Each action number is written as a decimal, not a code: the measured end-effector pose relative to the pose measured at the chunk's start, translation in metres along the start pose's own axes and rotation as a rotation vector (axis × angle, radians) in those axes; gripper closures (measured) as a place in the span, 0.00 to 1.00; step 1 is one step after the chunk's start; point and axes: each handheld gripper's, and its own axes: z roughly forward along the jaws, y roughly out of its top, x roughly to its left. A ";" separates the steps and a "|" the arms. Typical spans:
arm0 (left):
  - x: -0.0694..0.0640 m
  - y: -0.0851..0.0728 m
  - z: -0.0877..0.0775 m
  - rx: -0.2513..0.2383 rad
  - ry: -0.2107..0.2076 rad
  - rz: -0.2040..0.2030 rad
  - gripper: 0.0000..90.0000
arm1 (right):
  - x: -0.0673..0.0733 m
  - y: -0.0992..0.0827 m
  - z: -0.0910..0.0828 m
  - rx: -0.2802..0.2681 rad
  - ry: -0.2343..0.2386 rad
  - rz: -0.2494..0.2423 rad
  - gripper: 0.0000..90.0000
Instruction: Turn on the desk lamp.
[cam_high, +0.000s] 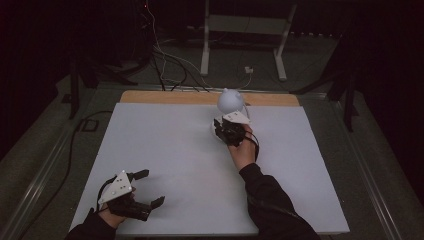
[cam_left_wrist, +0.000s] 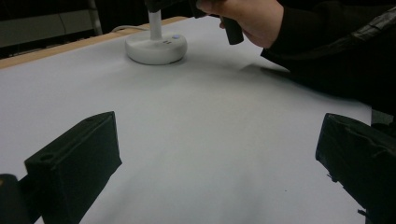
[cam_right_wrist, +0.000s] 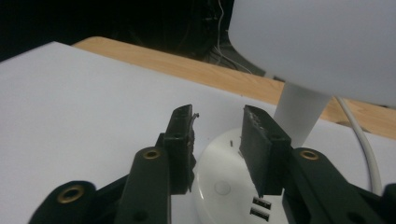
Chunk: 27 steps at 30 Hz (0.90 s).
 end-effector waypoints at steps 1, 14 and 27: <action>0.000 0.000 0.000 0.000 0.000 0.000 0.00 | 0.001 -0.001 0.002 0.009 -0.021 -0.004 0.79; 0.000 0.000 0.000 0.003 -0.004 0.003 0.00 | 0.002 -0.016 0.017 0.079 -0.060 -0.020 1.00; -0.001 0.000 0.000 0.007 -0.011 0.008 0.00 | 0.002 -0.024 0.027 0.134 -0.063 -0.020 1.00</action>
